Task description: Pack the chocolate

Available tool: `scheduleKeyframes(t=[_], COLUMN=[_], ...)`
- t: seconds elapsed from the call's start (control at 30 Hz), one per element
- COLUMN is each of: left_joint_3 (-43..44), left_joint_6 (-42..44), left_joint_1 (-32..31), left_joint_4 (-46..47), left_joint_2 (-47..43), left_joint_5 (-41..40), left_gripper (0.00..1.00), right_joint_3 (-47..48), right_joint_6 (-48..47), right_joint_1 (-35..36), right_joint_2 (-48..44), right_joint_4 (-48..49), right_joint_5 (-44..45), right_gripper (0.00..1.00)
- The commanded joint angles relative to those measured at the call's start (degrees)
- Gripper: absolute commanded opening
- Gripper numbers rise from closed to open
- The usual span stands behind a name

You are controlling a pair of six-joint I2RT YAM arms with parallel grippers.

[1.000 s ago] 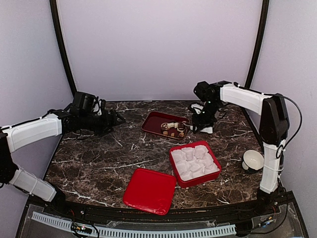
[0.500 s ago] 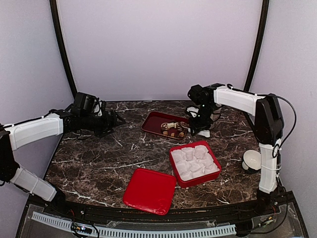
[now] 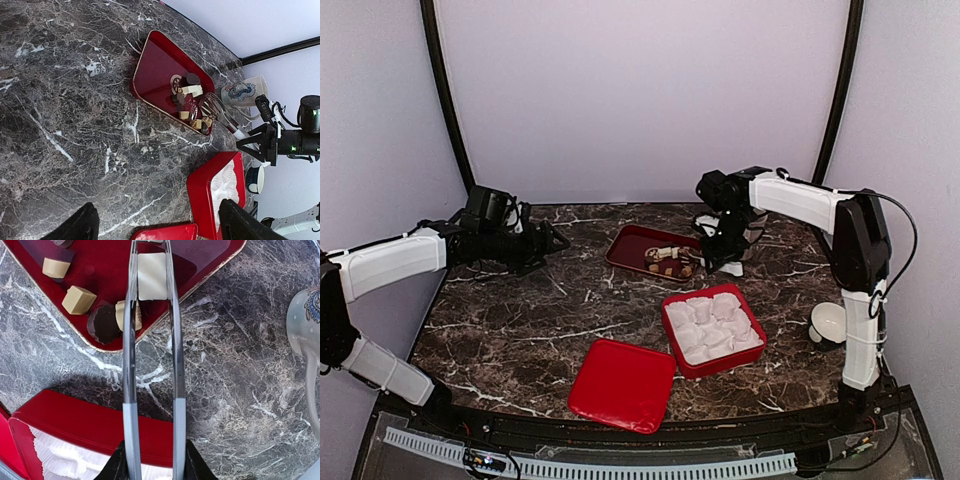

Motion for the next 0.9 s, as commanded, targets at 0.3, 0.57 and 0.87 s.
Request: scheduleKeyframes(t=[0.3, 0.57, 0.87], left_joint_3=[1.05, 1.07, -1.3], left_joint_6=[3.84, 6.17, 5.97], left_joint_1=[0.48, 0.74, 0.72], left_joint_4=[-3.08, -4.17, -1.99], left_joint_2=[-1.69, -2.56, -3.8], left_joint_5=[0.73, 0.53, 2.19], left_gripper=[0.85, 0.86, 0.86], right_joint_3=[1.21, -7.23, -21.55], right_joint_6=[2.94, 6.45, 14.13], right_joint_1=[0.58, 0.9, 3.99], right_joint_2=[-11.56, -24.76, -42.02], right_joint_4=[-1.76, -2.94, -4.68], right_joint_5=[-0.41, -2.31, -1.52], right_gripper=[0.24, 0.24, 0.24])
